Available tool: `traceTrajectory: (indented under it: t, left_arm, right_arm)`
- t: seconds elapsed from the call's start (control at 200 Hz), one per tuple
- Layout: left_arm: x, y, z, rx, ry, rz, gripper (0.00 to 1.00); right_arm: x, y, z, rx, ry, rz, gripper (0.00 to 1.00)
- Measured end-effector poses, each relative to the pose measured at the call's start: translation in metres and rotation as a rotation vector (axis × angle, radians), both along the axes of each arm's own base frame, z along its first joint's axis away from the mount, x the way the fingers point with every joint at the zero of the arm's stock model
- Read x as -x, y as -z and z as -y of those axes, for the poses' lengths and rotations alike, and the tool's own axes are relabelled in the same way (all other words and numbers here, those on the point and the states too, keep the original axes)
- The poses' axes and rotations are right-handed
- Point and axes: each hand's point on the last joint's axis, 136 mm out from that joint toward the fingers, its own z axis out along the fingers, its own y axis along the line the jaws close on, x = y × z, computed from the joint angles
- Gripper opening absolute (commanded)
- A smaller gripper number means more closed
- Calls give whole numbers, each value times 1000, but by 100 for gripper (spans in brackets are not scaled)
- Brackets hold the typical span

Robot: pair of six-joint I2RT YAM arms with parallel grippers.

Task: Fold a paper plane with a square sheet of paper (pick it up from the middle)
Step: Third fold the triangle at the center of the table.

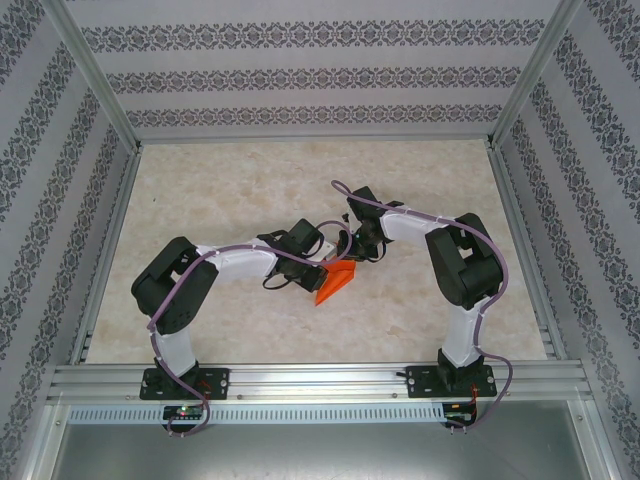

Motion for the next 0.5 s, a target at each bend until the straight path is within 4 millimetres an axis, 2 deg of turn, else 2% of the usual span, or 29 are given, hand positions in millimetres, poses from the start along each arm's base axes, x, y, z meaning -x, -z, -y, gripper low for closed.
traceTrajectory:
  t: [0.505]
  left_arm:
    - [1, 4, 0, -4, 1, -7, 0]
  right_arm:
    - [0, 0, 0, -1, 0, 2, 12]
